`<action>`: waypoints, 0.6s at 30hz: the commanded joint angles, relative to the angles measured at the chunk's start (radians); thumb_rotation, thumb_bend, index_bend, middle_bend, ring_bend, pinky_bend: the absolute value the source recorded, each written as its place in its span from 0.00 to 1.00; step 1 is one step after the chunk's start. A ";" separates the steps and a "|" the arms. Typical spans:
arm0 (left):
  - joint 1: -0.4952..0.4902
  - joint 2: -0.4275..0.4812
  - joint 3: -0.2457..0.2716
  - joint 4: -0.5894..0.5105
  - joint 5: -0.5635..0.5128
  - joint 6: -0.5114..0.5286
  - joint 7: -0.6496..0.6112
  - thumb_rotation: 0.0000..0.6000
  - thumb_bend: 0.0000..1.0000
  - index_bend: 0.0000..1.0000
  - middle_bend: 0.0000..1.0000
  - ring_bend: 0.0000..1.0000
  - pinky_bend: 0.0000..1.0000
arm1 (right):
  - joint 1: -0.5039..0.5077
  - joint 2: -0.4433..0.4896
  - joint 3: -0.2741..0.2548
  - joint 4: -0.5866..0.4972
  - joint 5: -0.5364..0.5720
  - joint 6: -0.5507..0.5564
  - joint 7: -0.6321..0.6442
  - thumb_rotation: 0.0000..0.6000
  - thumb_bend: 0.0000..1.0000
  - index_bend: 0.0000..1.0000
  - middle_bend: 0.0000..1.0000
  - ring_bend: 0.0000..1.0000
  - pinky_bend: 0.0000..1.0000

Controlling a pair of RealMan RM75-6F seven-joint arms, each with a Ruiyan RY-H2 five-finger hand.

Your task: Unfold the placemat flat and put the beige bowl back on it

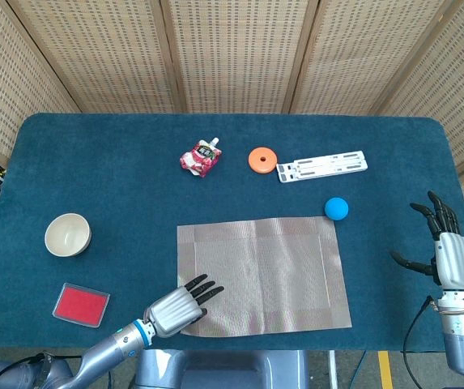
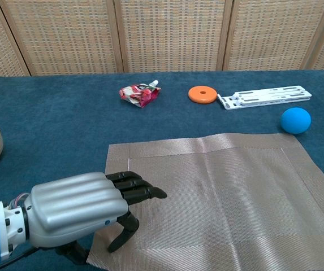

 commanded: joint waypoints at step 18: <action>0.133 0.292 0.062 -0.123 0.082 0.224 -0.123 1.00 0.23 0.07 0.00 0.00 0.00 | -0.006 0.006 -0.009 -0.019 -0.021 0.016 -0.009 1.00 0.23 0.20 0.00 0.00 0.00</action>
